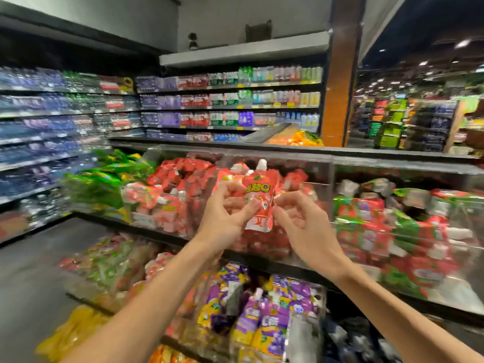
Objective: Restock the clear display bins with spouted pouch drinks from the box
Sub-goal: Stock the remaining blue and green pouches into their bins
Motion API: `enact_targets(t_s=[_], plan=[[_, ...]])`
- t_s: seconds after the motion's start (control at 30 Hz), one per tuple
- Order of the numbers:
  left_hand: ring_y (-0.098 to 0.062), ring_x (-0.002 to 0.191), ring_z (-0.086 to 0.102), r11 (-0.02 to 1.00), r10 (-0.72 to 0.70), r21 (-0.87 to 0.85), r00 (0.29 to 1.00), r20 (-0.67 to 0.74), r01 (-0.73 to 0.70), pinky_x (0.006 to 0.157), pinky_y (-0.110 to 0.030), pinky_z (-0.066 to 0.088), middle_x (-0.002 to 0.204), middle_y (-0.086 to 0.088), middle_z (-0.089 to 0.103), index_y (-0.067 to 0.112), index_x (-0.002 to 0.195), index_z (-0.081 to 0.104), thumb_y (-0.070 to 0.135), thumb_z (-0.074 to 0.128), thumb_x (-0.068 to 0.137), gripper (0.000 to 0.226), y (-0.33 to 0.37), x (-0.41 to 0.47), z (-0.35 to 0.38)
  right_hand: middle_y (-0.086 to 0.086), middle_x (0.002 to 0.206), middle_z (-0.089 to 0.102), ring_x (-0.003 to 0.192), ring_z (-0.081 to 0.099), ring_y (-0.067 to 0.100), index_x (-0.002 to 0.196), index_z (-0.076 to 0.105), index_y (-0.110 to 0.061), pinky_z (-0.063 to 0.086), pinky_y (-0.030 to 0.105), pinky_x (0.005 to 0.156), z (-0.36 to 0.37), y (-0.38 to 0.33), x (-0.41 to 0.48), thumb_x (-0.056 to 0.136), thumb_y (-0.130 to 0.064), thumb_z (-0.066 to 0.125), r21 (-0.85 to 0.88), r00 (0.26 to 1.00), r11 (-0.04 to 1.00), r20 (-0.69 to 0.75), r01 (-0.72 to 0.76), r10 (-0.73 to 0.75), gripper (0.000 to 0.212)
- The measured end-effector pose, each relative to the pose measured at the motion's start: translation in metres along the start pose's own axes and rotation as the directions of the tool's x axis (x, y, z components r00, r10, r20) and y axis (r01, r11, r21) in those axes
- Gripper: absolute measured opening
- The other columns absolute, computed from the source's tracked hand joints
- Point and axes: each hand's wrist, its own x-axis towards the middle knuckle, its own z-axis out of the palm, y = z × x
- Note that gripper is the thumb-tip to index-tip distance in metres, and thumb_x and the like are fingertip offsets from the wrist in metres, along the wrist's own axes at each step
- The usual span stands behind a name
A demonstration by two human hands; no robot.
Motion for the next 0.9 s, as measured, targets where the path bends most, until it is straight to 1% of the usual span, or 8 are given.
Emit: enact_targets(t_s=[0.13,0.3,0.4,0.5,0.63,0.73,0.83,0.9], plan=[[-0.015,0.076,0.055,0.993,0.068,0.106,0.971,-0.229,-0.044,0.071,-0.029,0.048,0.081,-0.002,0.061,0.022,0.095,0.061,0.022,0.080,0.083,0.023,-0.009,-0.015,-0.056,-0.009,0.083,0.066,0.061,0.058,0.001,0.103,0.056,-0.033,0.048,0.015,0.058,0.068,-0.015,-0.001,0.074,-0.021,0.086,0.218,0.978,0.975,0.208,-0.029,-0.017,0.043],[-0.008,0.082,0.058,0.985,0.043,0.172,0.948,-0.315,0.013,0.075,-0.024,0.049,0.087,0.004,0.064,0.019,0.102,0.067,0.022,0.078,0.085,0.020,-0.010,-0.037,-0.114,-0.008,0.092,0.065,0.067,0.062,-0.002,0.118,0.052,-0.019,0.048,0.014,0.062,0.138,-0.026,-0.004,0.074,-0.012,0.086,0.263,0.960,0.965,0.272,-0.012,-0.062,0.056],[-0.008,0.083,0.063,0.990,-0.068,0.103,0.968,-0.242,0.095,0.061,-0.019,0.050,0.100,-0.003,0.069,0.025,0.110,0.069,0.028,0.085,0.073,0.041,-0.019,-0.038,-0.154,-0.010,0.087,0.067,0.064,0.060,-0.002,0.120,0.056,-0.021,0.047,0.017,0.065,0.172,-0.025,0.004,0.079,-0.014,0.082,0.232,0.949,0.973,0.309,-0.018,-0.056,0.049],[-0.006,0.092,0.069,0.985,-0.080,0.137,0.985,-0.152,0.101,0.071,-0.021,0.054,0.108,0.001,0.074,0.022,0.123,0.065,0.028,0.087,0.066,0.061,-0.038,-0.030,-0.191,-0.007,0.096,0.071,0.072,0.064,0.000,0.123,0.058,-0.023,0.053,0.026,0.071,0.208,-0.018,0.018,0.084,-0.015,0.077,0.177,0.943,0.984,0.331,-0.022,-0.038,0.045],[-0.005,0.082,0.069,0.984,-0.089,0.142,0.991,-0.104,0.104,0.069,-0.027,0.058,0.099,-0.001,0.073,0.018,0.125,0.065,0.021,0.088,0.072,0.057,-0.064,0.004,-0.238,-0.010,0.097,0.072,0.082,0.067,0.003,0.126,0.058,-0.022,0.055,0.028,0.076,0.256,-0.013,0.035,0.087,-0.015,0.074,0.136,0.946,0.990,0.323,-0.027,-0.018,0.043],[-0.010,0.082,0.071,0.989,-0.059,0.135,0.998,0.008,0.057,0.070,-0.026,0.058,0.101,-0.006,0.073,0.016,0.126,0.058,0.002,0.085,0.073,0.062,-0.078,0.044,-0.278,-0.007,0.093,0.072,0.074,0.066,0.001,0.122,0.056,-0.020,0.050,0.017,0.067,0.292,-0.020,0.055,0.085,-0.009,0.075,0.161,0.960,0.986,0.281,-0.051,0.004,0.044],[-0.007,0.081,0.071,0.995,-0.044,0.098,0.996,0.073,0.037,0.071,-0.022,0.056,0.103,-0.004,0.071,0.015,0.128,0.043,-0.018,0.077,0.070,0.075,-0.085,0.095,-0.311,0.004,0.097,0.070,0.071,0.063,0.014,0.115,0.056,-0.019,0.053,0.024,0.068,0.318,-0.028,0.092,0.081,-0.005,0.078,0.165,0.970,0.981,0.233,-0.106,0.065,0.042],[0.001,0.077,0.069,0.993,-0.026,0.118,0.993,0.118,0.012,0.068,-0.018,0.055,0.103,0.001,0.069,0.016,0.126,0.041,-0.020,0.077,0.068,0.077,-0.082,0.133,-0.327,0.007,0.101,0.068,0.071,0.061,0.008,0.115,0.054,-0.020,0.054,0.026,0.071,0.324,-0.032,0.124,0.080,-0.011,0.080,0.183,0.982,0.973,0.146,-0.144,0.118,0.045]])
